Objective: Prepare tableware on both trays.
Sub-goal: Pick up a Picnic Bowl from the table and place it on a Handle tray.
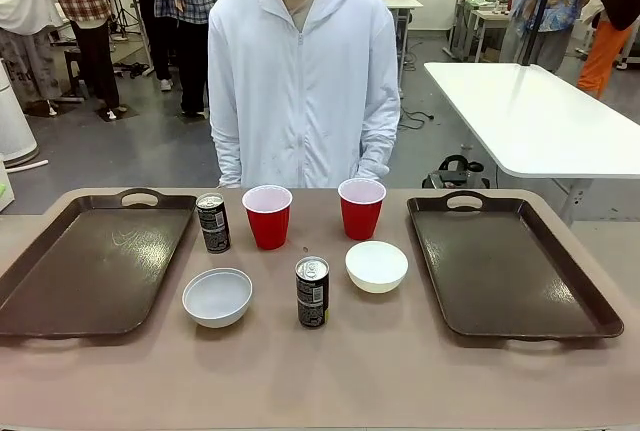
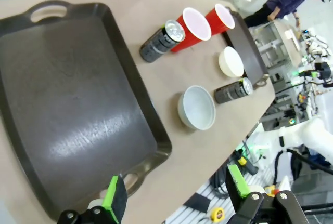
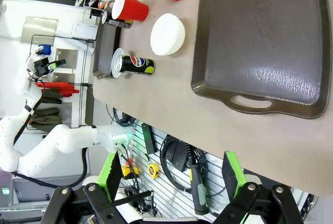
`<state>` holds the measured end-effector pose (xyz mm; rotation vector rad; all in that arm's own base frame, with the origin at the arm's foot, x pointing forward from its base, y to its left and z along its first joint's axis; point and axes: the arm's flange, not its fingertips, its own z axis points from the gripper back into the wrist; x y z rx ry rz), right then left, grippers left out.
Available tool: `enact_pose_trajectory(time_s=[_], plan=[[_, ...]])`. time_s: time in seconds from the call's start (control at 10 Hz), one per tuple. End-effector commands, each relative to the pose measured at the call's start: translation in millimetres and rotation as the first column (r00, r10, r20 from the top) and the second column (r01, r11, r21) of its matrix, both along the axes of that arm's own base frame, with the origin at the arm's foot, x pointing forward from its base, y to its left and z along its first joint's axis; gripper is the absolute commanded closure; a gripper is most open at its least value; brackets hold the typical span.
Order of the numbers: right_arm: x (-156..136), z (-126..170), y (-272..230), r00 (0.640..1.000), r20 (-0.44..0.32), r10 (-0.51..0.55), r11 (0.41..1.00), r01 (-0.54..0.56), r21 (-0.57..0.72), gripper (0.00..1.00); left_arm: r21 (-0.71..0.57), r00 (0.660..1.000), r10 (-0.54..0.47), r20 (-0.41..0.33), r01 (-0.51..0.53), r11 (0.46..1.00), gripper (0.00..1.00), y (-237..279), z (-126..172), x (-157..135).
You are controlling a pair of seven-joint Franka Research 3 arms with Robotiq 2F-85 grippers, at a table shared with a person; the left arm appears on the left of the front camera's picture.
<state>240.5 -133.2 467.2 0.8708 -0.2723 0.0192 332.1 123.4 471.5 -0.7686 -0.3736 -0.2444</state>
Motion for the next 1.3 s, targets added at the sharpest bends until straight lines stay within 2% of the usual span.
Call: enact_pose_trajectory(time_s=[0.0, 0.9, 1.0, 1.2], plan=[[2.6, 0.1, 0.2, 1.0, 0.018, 0.008, 1.0, -0.009, 0.021, 0.0, -0.012, 1.0, -0.002, 0.004, 0.002, 1.0, 0.0, 1.2, -0.2, -0.2], [2.6, 0.1, 0.2, 1.0, 0.018, 0.008, 1.0, -0.009, 0.021, 0.0, -0.012, 1.0, -0.002, 0.004, 0.002, 1.0, 0.0, 1.2, -0.2, -0.2], [0.3, 0.2, 0.7, 1.0, 0.0, 0.002, 1.0, -0.002, -0.002, 0.0, -0.012, 1.0, -0.002, 0.004, 0.002, 1.0, 0.0, 1.2, -0.2, -0.2], [-21.7, 52.3, 33.5, 0.998, 0.021, 0.054, 0.98, -0.049, -0.192, 0.0, -0.012, 1.0, -0.002, 0.004, 0.002, 1.0, 0.0, 1.2, -0.2, -0.2]])
